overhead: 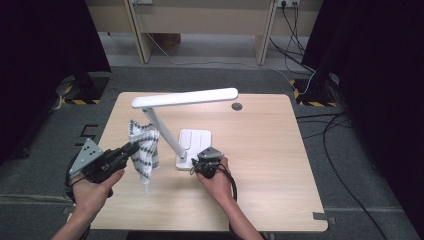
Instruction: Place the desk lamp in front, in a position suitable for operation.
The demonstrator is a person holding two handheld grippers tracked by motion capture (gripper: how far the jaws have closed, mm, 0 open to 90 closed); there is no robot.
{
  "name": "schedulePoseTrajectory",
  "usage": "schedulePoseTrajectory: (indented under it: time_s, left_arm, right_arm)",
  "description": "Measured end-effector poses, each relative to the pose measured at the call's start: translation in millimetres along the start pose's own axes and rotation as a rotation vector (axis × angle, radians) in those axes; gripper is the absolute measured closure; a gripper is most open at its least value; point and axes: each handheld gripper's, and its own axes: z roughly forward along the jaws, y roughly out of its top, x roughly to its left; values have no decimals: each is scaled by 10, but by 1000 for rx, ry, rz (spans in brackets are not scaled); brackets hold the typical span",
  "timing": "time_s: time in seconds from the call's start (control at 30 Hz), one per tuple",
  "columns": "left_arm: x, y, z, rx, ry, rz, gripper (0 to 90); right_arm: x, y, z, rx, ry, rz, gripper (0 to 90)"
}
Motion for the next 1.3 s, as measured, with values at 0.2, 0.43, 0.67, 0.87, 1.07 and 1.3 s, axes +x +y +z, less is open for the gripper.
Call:
schedulePoseTrajectory:
  time_s: [0.2,0.43,0.67,0.87,1.07,1.3]
  left_arm:
    - [165,77,17,-4,45,-6,839]
    - [356,247,151,-10,85,-17,840]
    - [349,413,215,-33,86,11,839]
    - [269,472,291,-30,68,35,840]
    - [195,525,348,-37,58,67,839]
    - [131,535,409,-21,47,116,839]
  right_arm:
    - [5,-1,-1,1,-2,2,687]
    - [2,-1,0,1,-1,1,687]
    - [0,-1,0,-1,-1,-1,686]
    - [3,-1,0,0,-1,1,686]
    - [-2,0,1,-1,0,-2,686]
    - [3,-1,0,0,-2,1,687]
